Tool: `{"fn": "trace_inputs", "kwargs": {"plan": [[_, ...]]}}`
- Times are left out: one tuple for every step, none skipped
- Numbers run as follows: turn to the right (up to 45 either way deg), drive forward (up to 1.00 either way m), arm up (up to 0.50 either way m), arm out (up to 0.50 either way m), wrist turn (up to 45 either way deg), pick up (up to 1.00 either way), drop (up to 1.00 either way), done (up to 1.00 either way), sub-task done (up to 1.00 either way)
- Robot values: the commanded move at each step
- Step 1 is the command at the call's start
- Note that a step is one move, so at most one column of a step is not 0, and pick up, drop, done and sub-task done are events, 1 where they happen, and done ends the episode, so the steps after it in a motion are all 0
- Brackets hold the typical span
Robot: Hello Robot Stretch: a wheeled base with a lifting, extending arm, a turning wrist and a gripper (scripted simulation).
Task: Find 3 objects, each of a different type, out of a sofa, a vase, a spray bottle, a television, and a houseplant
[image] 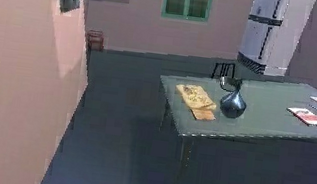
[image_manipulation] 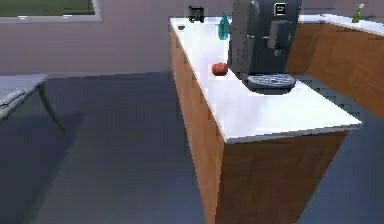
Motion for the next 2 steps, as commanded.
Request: {"fn": "trace_inputs", "kwargs": {"plan": [[15.0,0.0,0.0,0.0,0.0,0.0,0.0,0.0,0.0],[0.0,0.35,0.0,0.0,0.0,0.0,0.0,0.0,0.0]]}}
